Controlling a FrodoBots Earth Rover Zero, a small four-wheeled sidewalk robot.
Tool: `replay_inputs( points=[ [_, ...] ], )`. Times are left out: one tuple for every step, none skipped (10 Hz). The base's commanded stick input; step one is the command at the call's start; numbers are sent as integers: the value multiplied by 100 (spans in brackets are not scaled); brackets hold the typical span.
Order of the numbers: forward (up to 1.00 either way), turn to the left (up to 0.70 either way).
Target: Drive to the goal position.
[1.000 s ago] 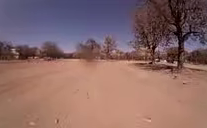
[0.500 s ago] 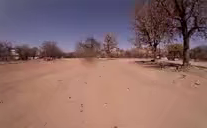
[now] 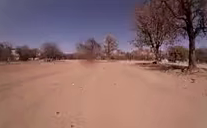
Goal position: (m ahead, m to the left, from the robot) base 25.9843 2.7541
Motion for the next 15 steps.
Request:
replay_inputs(
  points=[
    [100, 0],
    [100, 0],
    [100, 0],
    [100, 0],
    [100, 0],
    [100, 0],
    [100, 0],
    [100, 0],
    [100, 0],
    [100, 0],
    [100, 0],
    [100, 0],
    [100, 0],
    [100, 0],
    [100, 0]
  ],
)
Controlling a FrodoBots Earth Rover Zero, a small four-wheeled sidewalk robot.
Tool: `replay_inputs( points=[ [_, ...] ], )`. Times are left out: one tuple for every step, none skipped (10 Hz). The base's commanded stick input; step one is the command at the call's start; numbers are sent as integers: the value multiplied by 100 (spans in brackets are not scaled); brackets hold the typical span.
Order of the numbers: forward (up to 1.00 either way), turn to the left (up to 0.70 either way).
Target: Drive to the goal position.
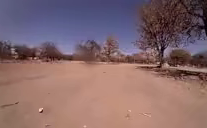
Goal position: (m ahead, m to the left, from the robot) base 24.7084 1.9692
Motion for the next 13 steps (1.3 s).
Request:
replay_inputs(
  points=[
    [100, 0],
    [100, 0],
    [100, 0],
    [100, 0],
    [100, 0],
    [100, 0],
    [100, 0],
    [100, 0],
    [100, 0],
    [100, 0],
    [100, 0],
    [100, 0],
    [100, 0]
  ],
)
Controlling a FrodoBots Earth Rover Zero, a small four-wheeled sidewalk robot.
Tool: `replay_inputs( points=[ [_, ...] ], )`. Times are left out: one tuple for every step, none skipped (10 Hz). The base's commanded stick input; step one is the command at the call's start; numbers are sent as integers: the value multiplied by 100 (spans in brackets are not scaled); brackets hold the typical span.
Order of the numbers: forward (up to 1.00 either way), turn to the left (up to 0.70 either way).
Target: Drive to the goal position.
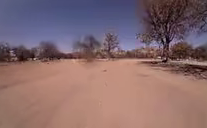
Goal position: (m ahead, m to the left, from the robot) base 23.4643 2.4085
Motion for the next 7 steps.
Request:
replay_inputs(
  points=[
    [100, 0],
    [100, 0],
    [100, 0],
    [100, 0],
    [100, 0],
    [100, 0],
    [100, 0]
  ],
)
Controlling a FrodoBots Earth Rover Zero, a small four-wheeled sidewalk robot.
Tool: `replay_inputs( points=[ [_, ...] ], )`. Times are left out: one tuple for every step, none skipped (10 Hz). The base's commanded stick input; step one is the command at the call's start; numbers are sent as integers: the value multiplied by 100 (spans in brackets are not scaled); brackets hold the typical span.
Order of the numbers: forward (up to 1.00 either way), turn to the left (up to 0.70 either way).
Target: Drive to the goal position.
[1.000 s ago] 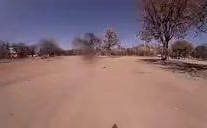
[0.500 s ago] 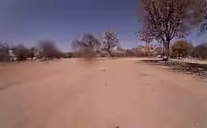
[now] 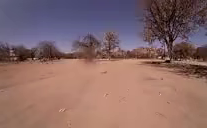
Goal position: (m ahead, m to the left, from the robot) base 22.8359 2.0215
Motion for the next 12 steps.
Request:
replay_inputs(
  points=[
    [100, 0],
    [100, 0],
    [100, 0],
    [100, 0],
    [100, 0],
    [100, 0],
    [100, 0],
    [100, 0],
    [100, 0],
    [100, 0],
    [100, 0],
    [100, 0]
  ],
)
